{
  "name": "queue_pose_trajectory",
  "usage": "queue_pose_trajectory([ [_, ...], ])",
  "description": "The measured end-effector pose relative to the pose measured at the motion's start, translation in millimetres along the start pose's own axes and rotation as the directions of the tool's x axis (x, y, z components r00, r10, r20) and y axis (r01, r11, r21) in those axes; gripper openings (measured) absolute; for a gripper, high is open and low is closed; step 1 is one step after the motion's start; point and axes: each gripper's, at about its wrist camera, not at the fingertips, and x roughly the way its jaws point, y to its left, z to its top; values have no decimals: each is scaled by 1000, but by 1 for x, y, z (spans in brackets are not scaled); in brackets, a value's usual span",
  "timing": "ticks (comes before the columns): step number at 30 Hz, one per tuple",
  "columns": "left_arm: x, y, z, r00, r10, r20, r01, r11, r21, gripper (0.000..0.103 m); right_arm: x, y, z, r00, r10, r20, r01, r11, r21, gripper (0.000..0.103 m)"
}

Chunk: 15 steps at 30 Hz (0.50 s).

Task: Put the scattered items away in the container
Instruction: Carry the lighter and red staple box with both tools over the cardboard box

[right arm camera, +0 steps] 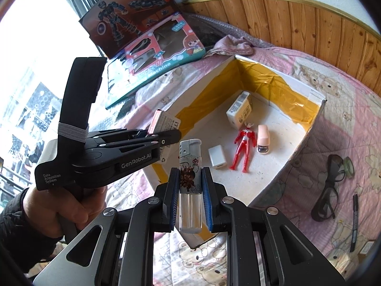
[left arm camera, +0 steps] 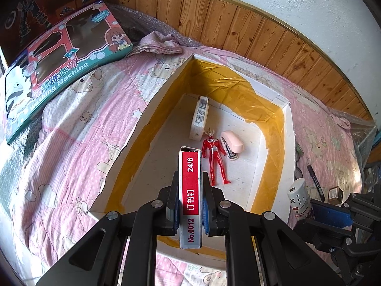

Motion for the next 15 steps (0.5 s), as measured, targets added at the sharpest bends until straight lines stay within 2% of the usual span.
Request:
queue_pose_trajectory([
  [15,26,8,3,998,21,-65,-19,999,28,15,35,4,-4,998,-19,-67,15,999,-52,19],
])
